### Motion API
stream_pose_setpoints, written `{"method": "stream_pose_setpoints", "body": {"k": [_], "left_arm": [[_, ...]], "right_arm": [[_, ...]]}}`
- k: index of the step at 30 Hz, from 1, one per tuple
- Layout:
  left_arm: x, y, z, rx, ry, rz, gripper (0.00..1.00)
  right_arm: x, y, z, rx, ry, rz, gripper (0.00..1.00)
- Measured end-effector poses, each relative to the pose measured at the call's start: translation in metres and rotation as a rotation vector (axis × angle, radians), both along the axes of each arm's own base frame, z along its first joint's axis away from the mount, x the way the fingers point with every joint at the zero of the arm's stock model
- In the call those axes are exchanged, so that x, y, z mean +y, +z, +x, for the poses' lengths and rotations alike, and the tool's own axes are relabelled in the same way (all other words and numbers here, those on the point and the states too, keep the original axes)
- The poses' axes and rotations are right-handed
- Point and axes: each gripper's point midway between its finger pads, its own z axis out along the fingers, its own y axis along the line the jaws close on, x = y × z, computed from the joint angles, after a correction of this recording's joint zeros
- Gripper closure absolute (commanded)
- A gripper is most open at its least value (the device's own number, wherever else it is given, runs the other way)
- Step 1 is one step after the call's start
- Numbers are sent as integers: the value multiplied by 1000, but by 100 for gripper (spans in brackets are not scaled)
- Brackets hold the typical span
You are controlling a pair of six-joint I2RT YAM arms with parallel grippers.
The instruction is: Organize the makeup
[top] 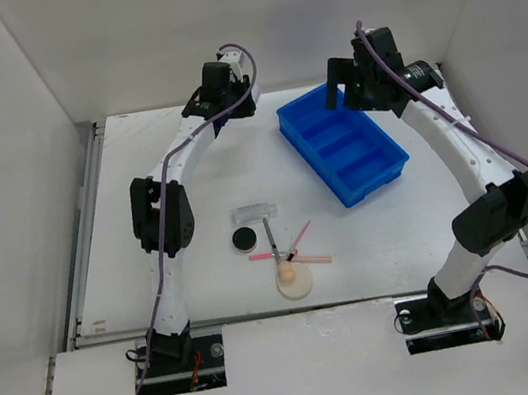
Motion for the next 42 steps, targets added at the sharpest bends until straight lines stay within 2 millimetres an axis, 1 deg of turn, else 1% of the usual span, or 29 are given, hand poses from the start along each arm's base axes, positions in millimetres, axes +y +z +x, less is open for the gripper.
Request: {"method": "stream_pose_setpoints", "body": {"k": [3,5,6,7,9,12,15,19,22,24,25,26,27,28,30,32,35,37,39,40,42], "left_arm": [[1,30,-8,-34,-13,-16,100],[-2,41,-13,-44,-39,-30,100],[-5,43,-15,-45,-56,-35,100],[-10,47,-17,-50,-73,-38,100],[-25,46,-19,-45,-115,-41,100],[-59,47,-15,-65,-196,-63,100],[-92,36,-14,-72,-266,-89,100],[-127,8,-13,-46,-319,-138,100],[-141,-15,-3,-27,-316,-191,100],[-144,-30,2,2,-303,-225,100],[-145,-35,4,12,-295,-243,97],[-145,-41,7,20,-287,-259,89],[-147,-45,8,28,-281,-271,75],[-147,-47,8,37,-274,-282,50],[-146,-48,10,43,-264,-298,28],[-148,-40,13,29,-262,-325,11],[-151,-26,13,9,-278,-355,5],[-149,-17,4,17,-293,-358,5],[-145,-2,-10,28,-306,-352,5],[-140,8,-19,31,-308,-345,11],[-126,35,-43,28,-309,-310,12]], "right_arm": [[-3,9,-9,-19,-5,9,1],[-7,16,-16,-38,-11,11,1],[-9,20,-20,-48,-17,12,1],[-12,24,-24,-58,-22,13,1],[-16,31,-30,-78,-35,12,1],[-23,39,-40,-102,-57,13,1],[-30,48,-48,-123,-77,13,1],[-38,55,-55,-142,-103,3,1],[-45,55,-61,-136,-123,-10,1],[-49,53,-64,-133,-135,-19,1],[-51,52,-66,-129,-140,-24,1],[-52,51,-69,-124,-143,-29,1],[-53,50,-70,-119,-145,-32,1],[-54,49,-71,-119,-148,-35,1],[-55,48,-72,-114,-150,-39,1],[-55,46,-73,-110,-151,-41,1],[-56,45,-74,-104,-151,-44,1],[-56,45,-74,-103,-150,-44,1],[-56,45,-74,-102,-150,-44,1],[-56,45,-74,-103,-150,-43,1],[-56,45,-74,-103,-150,-43,1]]}}
